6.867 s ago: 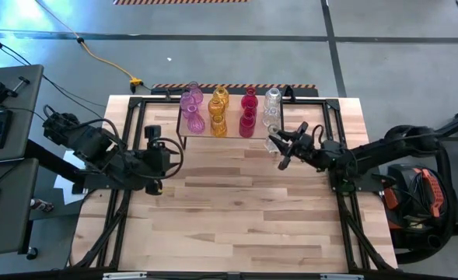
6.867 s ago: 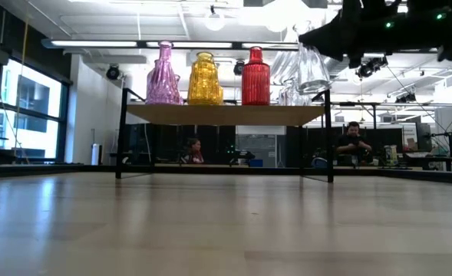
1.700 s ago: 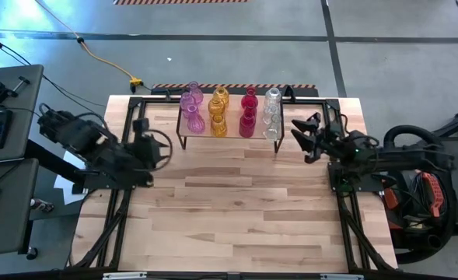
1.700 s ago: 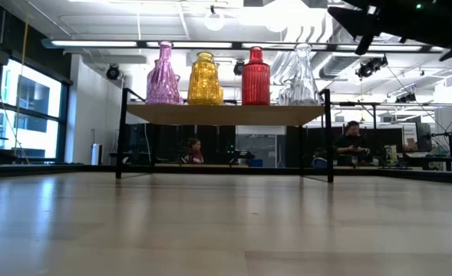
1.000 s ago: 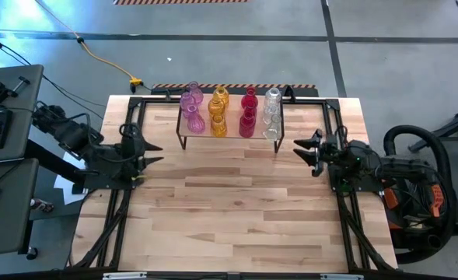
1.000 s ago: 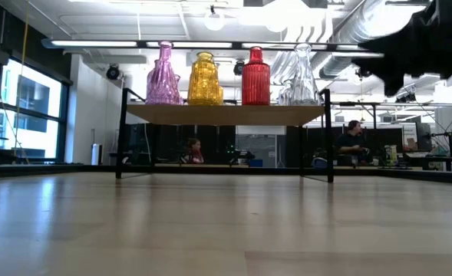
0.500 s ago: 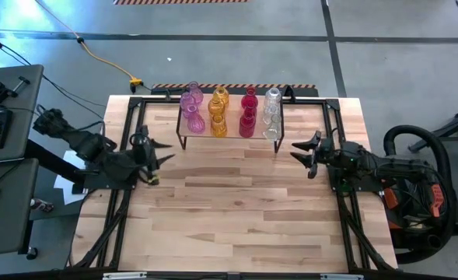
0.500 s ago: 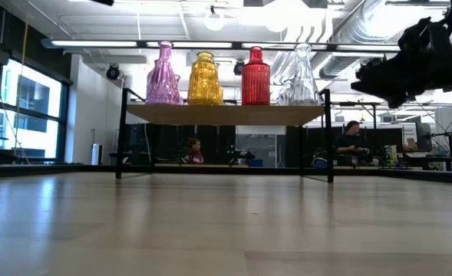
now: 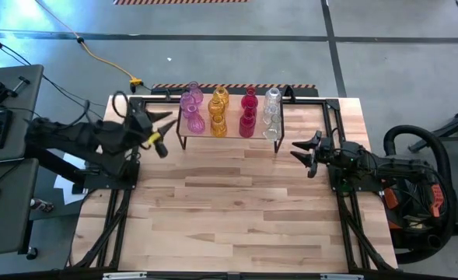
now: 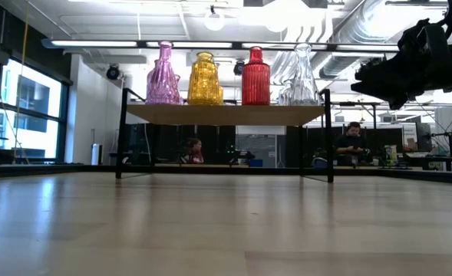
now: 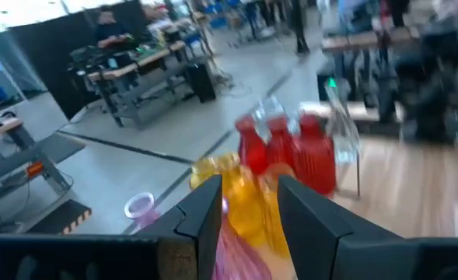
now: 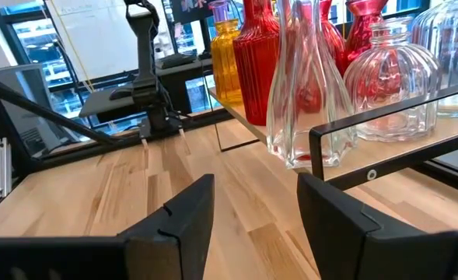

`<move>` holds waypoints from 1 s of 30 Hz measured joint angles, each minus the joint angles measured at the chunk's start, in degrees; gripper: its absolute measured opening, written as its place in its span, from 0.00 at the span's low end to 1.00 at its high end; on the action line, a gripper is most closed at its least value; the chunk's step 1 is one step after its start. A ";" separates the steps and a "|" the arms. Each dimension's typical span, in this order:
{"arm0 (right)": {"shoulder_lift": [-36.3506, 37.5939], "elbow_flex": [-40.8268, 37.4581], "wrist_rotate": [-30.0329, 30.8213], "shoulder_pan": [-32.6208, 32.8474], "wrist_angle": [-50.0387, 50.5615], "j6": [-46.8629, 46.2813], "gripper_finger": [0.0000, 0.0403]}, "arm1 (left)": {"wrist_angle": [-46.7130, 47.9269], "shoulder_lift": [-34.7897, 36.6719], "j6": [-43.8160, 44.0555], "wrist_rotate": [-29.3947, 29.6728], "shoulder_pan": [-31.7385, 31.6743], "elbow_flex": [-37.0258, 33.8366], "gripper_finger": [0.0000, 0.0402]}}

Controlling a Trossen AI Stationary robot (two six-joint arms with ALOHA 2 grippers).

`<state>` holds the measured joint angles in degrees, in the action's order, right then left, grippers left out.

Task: Sort vases onto shelf
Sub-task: Adjust the purple vases on the shelf

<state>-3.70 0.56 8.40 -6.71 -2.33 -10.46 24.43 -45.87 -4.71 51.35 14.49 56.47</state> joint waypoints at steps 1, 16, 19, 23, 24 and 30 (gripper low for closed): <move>0.00 0.00 0.02 0.01 0.00 0.00 0.42 | -1.63 -0.02 -0.02 -0.02 -0.66 0.29 0.29; 0.00 -0.04 0.00 0.01 0.00 0.00 0.42 | -11.11 -5.66 7.01 0.45 -8.76 0.67 0.29; -0.02 -0.04 0.00 0.00 0.00 0.01 0.42 | -10.92 -8.42 13.39 1.24 -10.18 0.65 0.29; -0.02 -0.04 0.00 0.01 0.00 0.01 0.42 | -11.03 -11.53 17.84 6.75 -10.87 0.63 0.29; -0.02 -0.04 0.00 0.01 0.00 0.00 0.42 | -11.02 -12.04 18.10 7.64 -10.85 0.63 0.29; -0.02 -0.04 0.01 0.01 -0.01 0.02 0.42 | -11.11 -15.16 23.57 7.59 -9.75 0.63 0.29</move>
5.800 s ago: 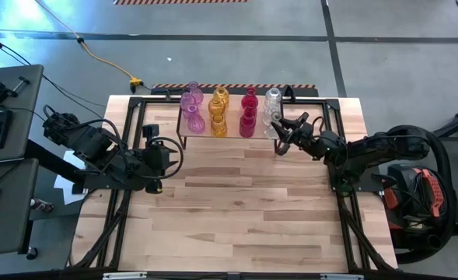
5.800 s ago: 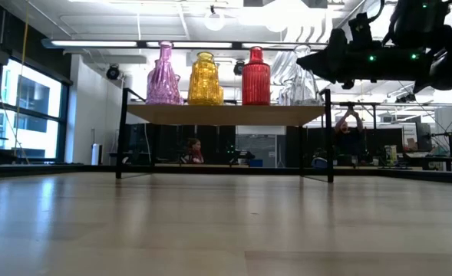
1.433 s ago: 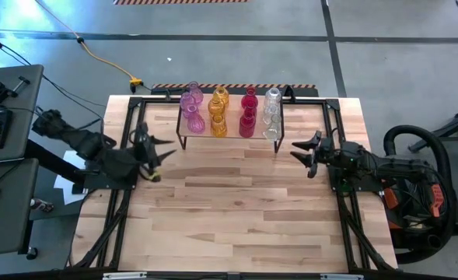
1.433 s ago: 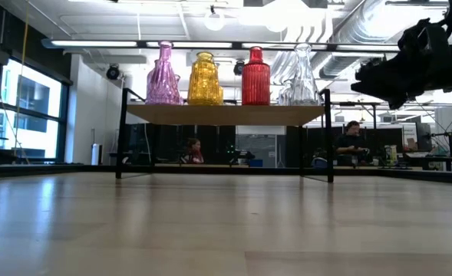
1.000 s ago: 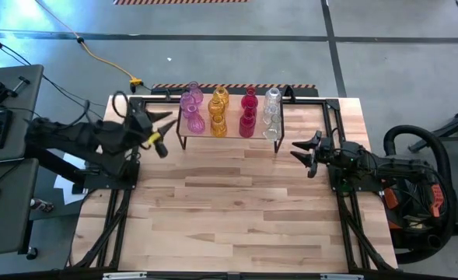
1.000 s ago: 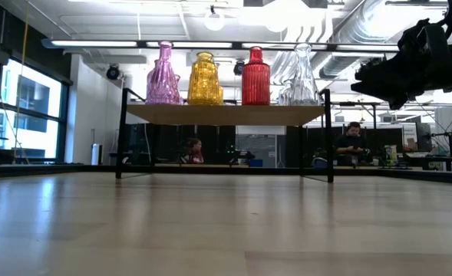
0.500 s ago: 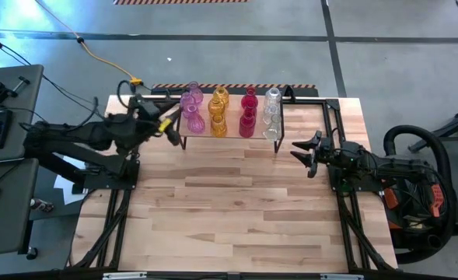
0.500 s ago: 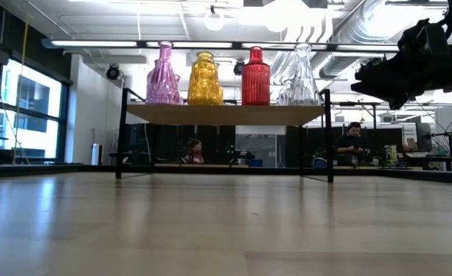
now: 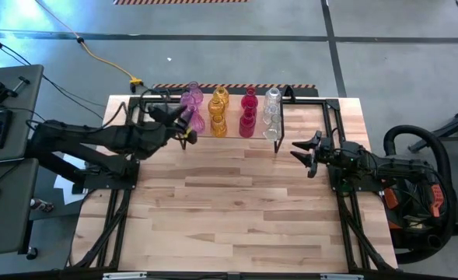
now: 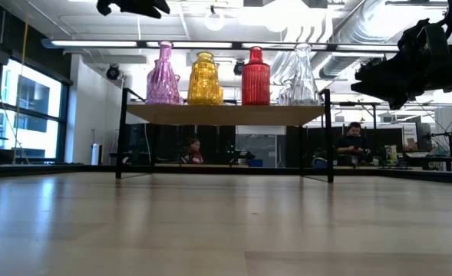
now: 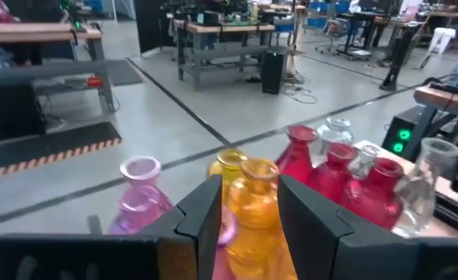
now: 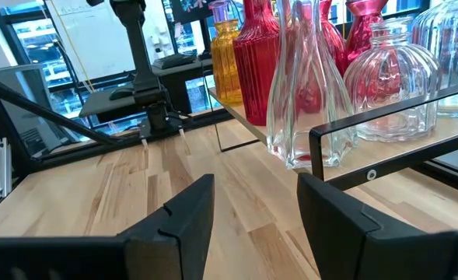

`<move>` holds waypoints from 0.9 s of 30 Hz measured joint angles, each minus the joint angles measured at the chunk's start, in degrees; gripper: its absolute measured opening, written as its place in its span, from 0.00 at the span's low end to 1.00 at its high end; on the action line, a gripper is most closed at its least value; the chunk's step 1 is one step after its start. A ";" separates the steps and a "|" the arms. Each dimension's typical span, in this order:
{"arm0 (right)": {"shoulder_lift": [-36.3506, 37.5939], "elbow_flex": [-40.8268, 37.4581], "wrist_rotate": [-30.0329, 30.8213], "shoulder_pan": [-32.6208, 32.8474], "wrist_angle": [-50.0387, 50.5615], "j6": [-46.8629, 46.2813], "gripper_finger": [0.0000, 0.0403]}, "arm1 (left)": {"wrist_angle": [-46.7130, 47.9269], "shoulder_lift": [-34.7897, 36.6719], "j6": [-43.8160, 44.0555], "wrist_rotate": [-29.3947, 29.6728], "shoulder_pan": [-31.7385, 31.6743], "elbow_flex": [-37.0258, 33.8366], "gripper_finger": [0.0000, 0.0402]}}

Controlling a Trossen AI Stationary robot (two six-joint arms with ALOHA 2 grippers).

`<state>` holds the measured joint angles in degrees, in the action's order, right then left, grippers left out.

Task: Sort vases onto shelf
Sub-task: Adjust the purple vases on the shelf

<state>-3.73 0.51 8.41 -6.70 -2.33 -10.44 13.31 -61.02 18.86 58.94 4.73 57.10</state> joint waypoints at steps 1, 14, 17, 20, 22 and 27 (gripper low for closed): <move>0.00 0.00 0.00 0.00 0.01 0.01 0.42 | 0.08 -0.59 1.09 -0.01 0.18 0.00 0.29; 0.00 -0.02 -0.01 0.00 -0.01 -0.01 0.42 | -1.14 -5.35 3.51 3.64 1.58 -0.02 0.29; 0.00 -0.02 0.00 0.00 -0.01 0.00 0.42 | 1.71 -5.39 3.53 3.58 3.09 -0.02 0.29; 0.00 -0.02 0.00 0.00 -0.02 0.00 0.42 | 3.96 -5.41 3.60 6.02 5.11 -0.02 0.29; 0.00 -0.02 0.01 -0.01 -0.01 0.01 0.42 | 4.30 -6.21 3.64 8.63 6.11 -0.02 0.29; 0.00 -0.02 0.01 0.00 -0.01 0.01 0.42 | 4.50 -9.47 6.77 14.32 7.68 -0.04 0.29</move>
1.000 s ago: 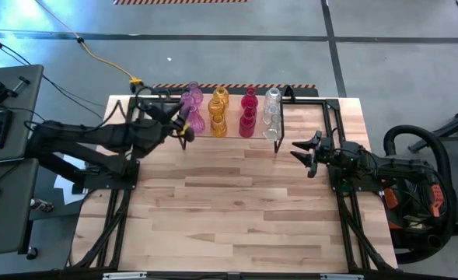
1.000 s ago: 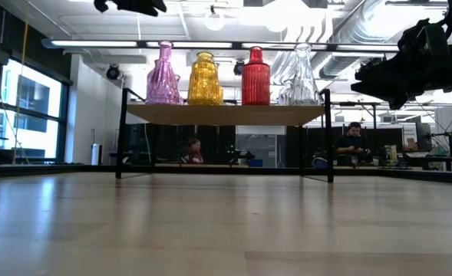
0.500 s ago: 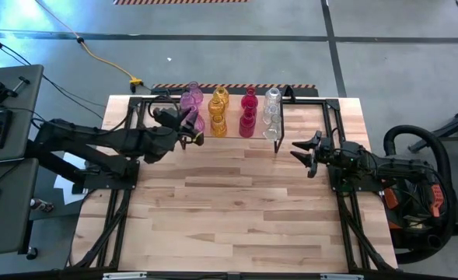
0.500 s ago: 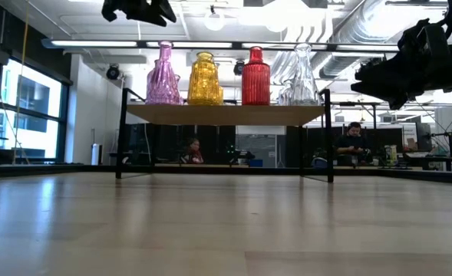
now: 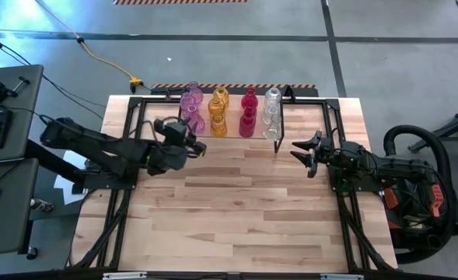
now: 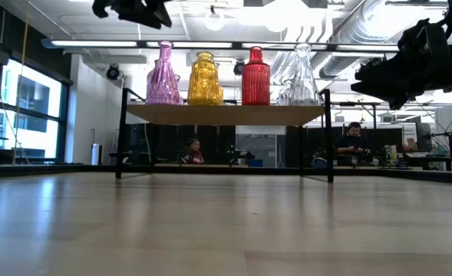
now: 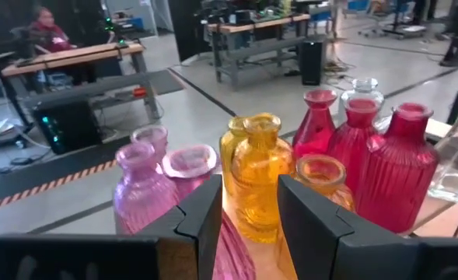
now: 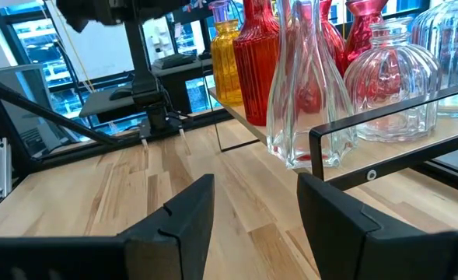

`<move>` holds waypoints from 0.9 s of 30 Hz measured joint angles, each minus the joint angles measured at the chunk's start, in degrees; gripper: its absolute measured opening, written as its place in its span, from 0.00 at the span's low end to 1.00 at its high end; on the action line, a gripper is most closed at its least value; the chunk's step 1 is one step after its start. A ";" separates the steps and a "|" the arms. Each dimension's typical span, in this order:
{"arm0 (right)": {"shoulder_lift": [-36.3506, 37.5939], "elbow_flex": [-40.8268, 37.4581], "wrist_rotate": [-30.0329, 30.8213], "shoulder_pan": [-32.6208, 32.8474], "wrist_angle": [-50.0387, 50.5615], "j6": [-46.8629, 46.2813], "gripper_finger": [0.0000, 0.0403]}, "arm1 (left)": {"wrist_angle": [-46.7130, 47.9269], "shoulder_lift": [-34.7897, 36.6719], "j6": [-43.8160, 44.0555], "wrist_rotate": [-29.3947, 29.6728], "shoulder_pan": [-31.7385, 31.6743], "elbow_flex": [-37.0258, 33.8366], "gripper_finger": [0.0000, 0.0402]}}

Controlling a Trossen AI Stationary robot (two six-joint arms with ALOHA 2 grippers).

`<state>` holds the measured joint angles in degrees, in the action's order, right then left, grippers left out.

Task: Sort vases onto shelf
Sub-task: Adjust the purple vases on the shelf

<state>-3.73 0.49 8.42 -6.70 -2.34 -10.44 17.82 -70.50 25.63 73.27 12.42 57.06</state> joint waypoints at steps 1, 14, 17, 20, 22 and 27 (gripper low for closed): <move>0.00 0.00 -0.02 0.00 0.00 0.00 0.42 | 0.23 -0.94 1.23 0.48 0.13 0.00 0.29; 0.00 0.00 -0.01 -0.02 0.01 0.00 0.42 | -4.75 -6.50 5.63 2.90 0.00 0.00 0.22; 0.00 0.00 0.00 0.00 0.00 0.00 0.42 | -4.87 -7.52 7.05 2.90 -0.42 0.00 0.15; 0.00 0.00 -0.02 0.00 0.00 0.00 0.42 | -4.86 -7.90 8.11 3.57 -1.01 0.00 0.08; 0.00 0.00 -0.01 0.00 0.00 -0.01 0.42 | -4.92 -8.07 8.23 3.51 -1.62 0.00 0.04; 0.00 0.00 -0.01 0.00 0.00 0.00 0.42 | -6.06 -8.09 8.20 1.53 -3.35 0.00 0.00</move>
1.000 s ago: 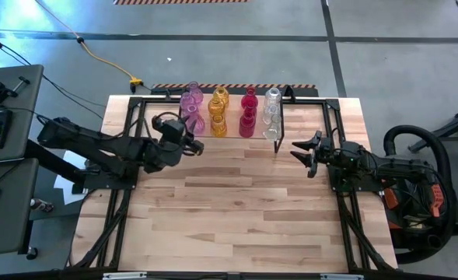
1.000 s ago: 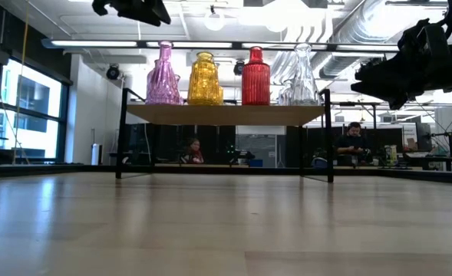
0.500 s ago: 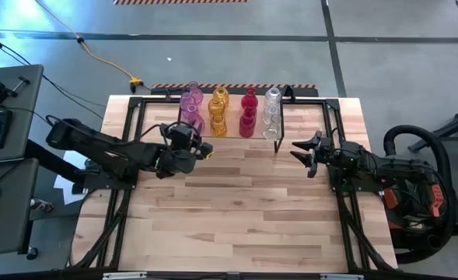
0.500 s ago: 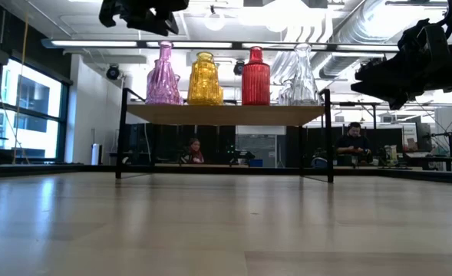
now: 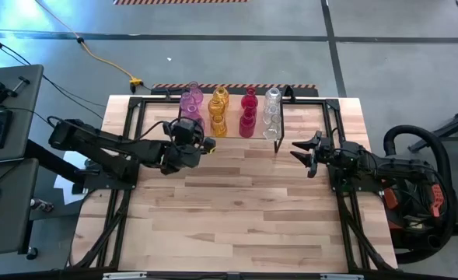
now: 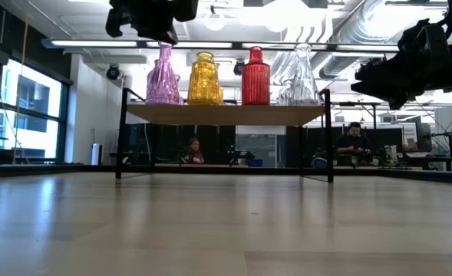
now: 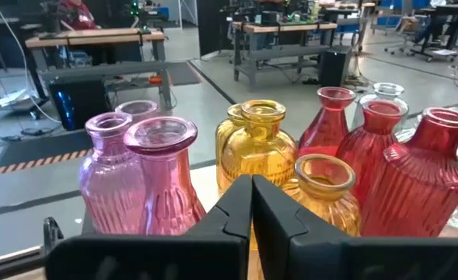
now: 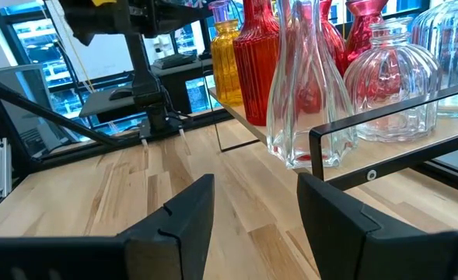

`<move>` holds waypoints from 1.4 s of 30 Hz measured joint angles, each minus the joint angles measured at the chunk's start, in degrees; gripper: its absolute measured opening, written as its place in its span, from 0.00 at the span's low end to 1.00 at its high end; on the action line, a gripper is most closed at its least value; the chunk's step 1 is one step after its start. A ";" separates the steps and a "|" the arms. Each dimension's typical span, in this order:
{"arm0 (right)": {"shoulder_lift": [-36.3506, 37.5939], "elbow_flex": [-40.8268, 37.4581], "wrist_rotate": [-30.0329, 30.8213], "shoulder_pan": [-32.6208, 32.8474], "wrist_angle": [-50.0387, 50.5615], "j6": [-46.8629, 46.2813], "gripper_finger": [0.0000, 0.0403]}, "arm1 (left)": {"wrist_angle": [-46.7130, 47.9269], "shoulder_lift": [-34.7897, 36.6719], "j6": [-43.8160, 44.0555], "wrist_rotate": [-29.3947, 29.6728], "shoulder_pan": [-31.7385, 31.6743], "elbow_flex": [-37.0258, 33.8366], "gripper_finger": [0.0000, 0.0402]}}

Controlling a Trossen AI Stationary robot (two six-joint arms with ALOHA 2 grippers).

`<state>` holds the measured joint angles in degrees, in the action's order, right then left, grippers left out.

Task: Sort vases onto shelf
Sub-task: Adjust the purple vases on the shelf

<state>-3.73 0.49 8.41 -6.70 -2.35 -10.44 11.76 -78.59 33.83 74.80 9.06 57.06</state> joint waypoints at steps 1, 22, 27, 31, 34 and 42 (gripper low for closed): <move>0.00 -0.01 0.00 0.00 0.00 0.00 0.42 | -0.21 0.00 -0.11 -0.56 -0.37 0.00 0.00; 0.00 -0.02 0.00 0.00 0.00 0.00 0.42 | -2.54 -0.39 -4.07 -4.69 -6.62 0.02 0.00; 0.00 -0.02 0.00 -0.02 0.00 0.00 0.42 | -1.53 -0.39 -4.05 -4.72 -7.26 0.02 0.00; 0.00 -0.02 0.02 -0.02 0.00 0.00 0.42 | 0.49 -0.39 -2.53 -4.65 -7.29 0.02 0.00; 0.00 -0.02 0.00 0.00 0.00 0.00 0.42 | 1.54 -0.39 -1.57 -4.26 -7.28 0.02 0.00; 0.00 -0.02 0.01 -0.01 0.00 0.00 0.42 | 4.60 -0.39 0.70 -3.84 -7.28 0.02 0.00</move>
<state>-3.73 0.47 8.41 -6.71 -2.35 -10.44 16.36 -78.98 34.53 70.96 1.78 57.08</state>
